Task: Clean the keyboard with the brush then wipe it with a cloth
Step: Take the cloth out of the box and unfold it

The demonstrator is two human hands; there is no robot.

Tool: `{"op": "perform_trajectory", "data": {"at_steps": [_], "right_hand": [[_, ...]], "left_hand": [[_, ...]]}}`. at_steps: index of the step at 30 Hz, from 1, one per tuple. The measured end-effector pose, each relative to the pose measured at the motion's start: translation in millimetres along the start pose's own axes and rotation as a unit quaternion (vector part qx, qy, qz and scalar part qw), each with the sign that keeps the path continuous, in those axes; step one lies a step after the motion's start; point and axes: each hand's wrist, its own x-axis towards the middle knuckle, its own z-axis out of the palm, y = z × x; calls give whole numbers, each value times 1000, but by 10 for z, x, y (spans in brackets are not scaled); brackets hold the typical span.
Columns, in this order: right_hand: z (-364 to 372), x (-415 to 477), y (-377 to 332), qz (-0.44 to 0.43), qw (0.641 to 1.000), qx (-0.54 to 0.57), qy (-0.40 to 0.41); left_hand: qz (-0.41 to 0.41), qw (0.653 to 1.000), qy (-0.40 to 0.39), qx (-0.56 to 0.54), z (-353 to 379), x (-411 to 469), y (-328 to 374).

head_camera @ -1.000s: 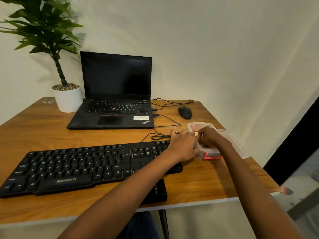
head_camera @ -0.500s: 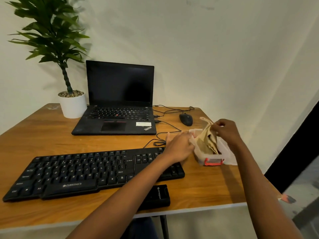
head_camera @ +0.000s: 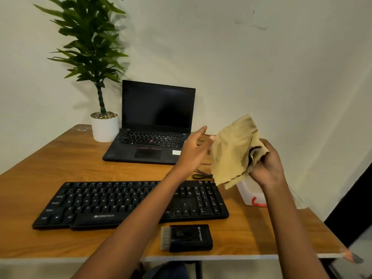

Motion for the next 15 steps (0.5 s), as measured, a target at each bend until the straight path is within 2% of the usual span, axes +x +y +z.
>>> {"op": "perform_trajectory", "data": {"at_steps": [6,9,12,15], "right_hand": [[100,-178,631,23,998,53,-33],[7,-132,853,76,995,56,4],[-40,-76,1005,136,987,46,76],[-100,-110,1110,147,987,59,41]], "left_hand": [[-41,994,-93,36,-522,-138,3],[-104,989,-100,37,-684,-218,-101],[-158,985,-66,22,-759,-288,-239],[-212,976,-7,-53,-800,-335,-342]]}}
